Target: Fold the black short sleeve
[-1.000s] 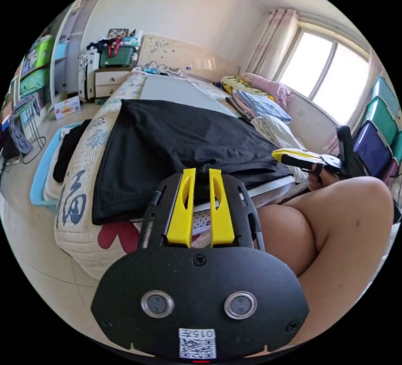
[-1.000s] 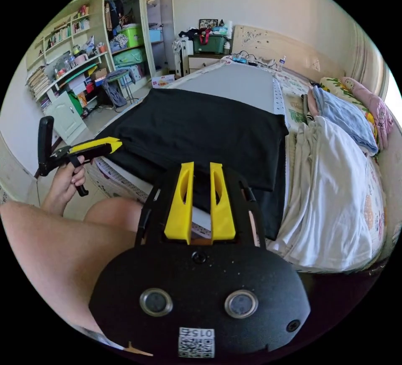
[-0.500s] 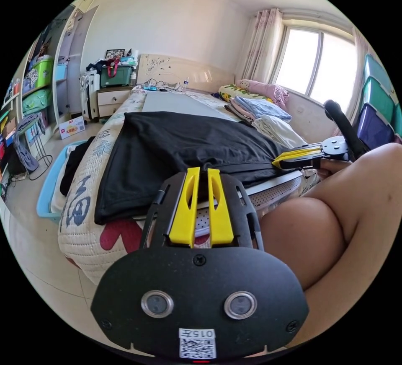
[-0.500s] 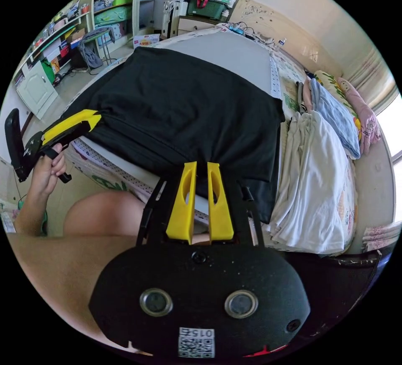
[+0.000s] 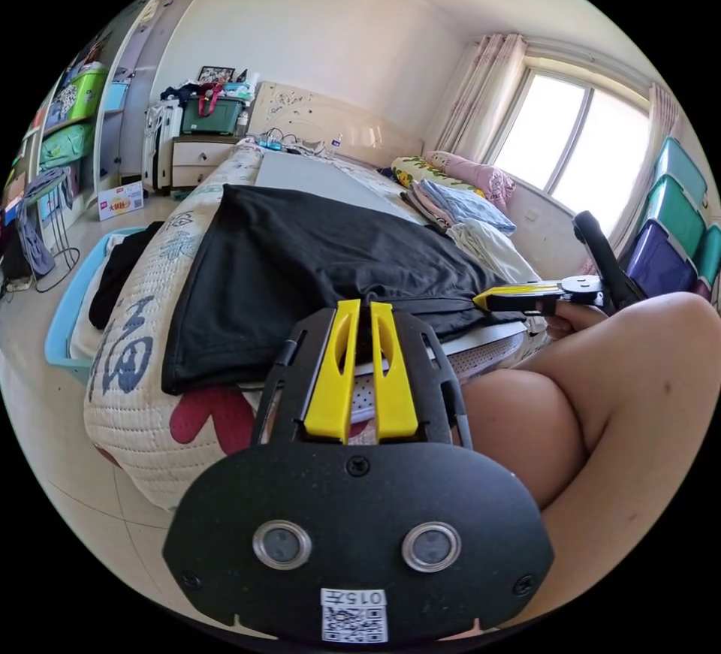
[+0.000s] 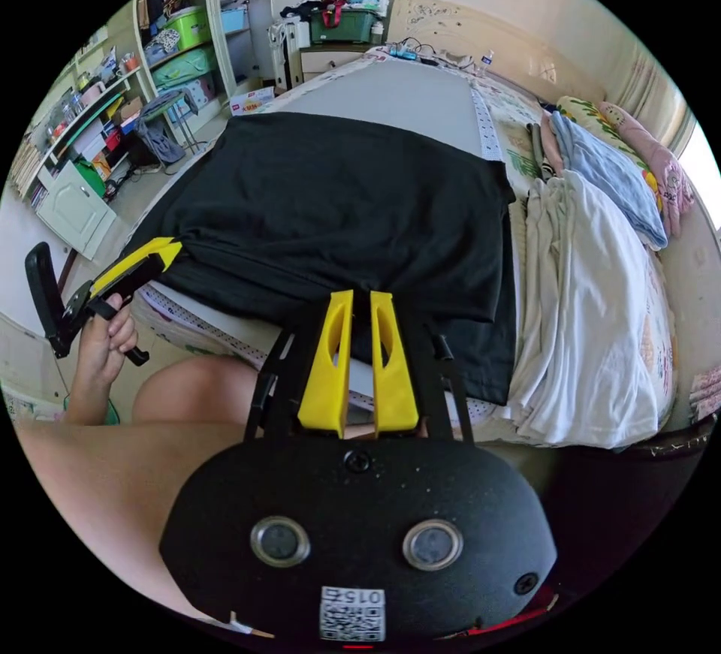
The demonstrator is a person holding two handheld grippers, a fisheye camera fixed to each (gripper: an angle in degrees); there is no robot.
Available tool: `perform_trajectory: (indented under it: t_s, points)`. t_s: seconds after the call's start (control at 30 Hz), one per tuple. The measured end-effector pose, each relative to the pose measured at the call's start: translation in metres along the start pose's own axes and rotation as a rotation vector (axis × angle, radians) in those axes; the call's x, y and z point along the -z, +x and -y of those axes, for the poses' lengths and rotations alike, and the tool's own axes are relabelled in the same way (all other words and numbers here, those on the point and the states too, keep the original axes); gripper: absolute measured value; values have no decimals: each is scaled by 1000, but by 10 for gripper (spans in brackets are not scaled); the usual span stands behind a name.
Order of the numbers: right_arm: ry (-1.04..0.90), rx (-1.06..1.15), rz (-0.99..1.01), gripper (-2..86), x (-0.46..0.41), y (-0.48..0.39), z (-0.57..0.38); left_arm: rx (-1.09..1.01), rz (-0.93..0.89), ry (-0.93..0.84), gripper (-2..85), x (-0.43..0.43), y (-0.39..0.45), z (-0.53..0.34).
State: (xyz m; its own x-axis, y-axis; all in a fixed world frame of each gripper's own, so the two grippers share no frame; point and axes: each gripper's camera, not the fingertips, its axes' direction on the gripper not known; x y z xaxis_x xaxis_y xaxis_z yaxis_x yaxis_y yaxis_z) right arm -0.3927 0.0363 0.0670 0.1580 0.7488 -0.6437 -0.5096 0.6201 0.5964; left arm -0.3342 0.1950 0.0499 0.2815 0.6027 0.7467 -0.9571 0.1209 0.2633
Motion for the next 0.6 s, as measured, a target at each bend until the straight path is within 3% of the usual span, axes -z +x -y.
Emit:
perform_trajectory:
  t_s: [0.33,0.47,0.6]
  points:
    - [104,32,65,47,-28,0,-66,36,33,-27,10,-25,-5,-17]
    - [170,-23,67,5,-30,13,-96,41,20,-62,10,-34,-8,-21]
    - [421,-178,83,-5,5,54,-176,-91,27,-204,11,-36,-3,-12]
